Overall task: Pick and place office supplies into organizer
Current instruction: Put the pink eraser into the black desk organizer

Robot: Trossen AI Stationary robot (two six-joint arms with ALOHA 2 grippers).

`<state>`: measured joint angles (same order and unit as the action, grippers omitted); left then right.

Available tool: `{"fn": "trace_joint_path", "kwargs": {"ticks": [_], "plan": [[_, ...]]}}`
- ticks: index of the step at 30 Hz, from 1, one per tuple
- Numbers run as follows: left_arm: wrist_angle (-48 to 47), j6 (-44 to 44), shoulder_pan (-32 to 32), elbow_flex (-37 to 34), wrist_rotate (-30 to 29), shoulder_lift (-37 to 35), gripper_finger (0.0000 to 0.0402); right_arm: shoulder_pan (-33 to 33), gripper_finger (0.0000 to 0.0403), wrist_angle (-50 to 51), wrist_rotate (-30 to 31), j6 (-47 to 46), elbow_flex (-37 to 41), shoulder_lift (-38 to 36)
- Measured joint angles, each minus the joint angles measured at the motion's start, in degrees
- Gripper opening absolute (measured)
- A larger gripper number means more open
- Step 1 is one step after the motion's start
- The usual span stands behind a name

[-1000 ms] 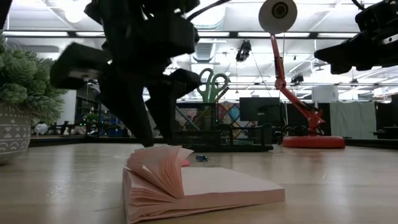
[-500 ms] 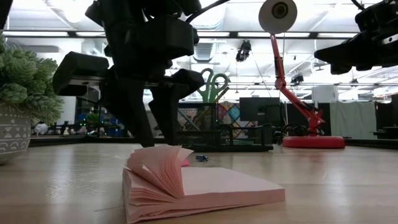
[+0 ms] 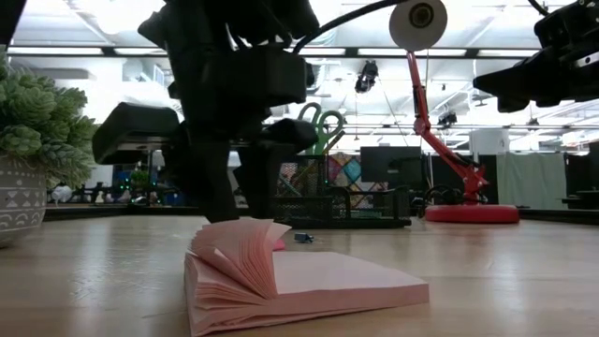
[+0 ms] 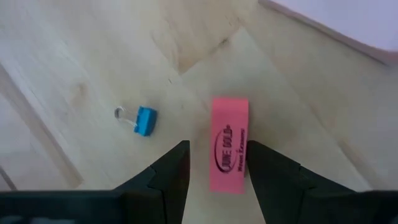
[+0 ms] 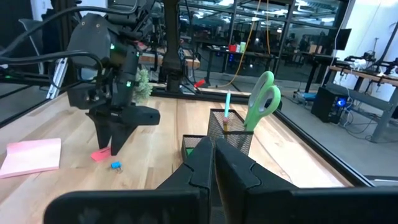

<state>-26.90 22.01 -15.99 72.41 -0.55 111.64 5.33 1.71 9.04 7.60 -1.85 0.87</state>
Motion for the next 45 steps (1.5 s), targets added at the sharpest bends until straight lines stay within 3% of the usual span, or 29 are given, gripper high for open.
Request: {"fn": "trace_joint_path", "kwargs": {"ticks": [15, 38, 45], "plan": [[-8.8, -2.0, 0.2, 4.1, 0.0, 1.5, 0.0146, 0.0, 0.0009, 0.0, 0.0, 0.2, 0.0, 0.0], [-13.7, -1.5, 0.7, 10.3, 2.3, 6.6, 0.0145, 0.0, 0.0008, 0.0, 0.0, 0.0, 0.0, 0.0], [-14.3, -0.4, 0.9, 10.4, 2.8, 6.6, 0.0106, 0.0, 0.0009, 0.0, 0.0, 0.1, 0.0, 0.0]]}}
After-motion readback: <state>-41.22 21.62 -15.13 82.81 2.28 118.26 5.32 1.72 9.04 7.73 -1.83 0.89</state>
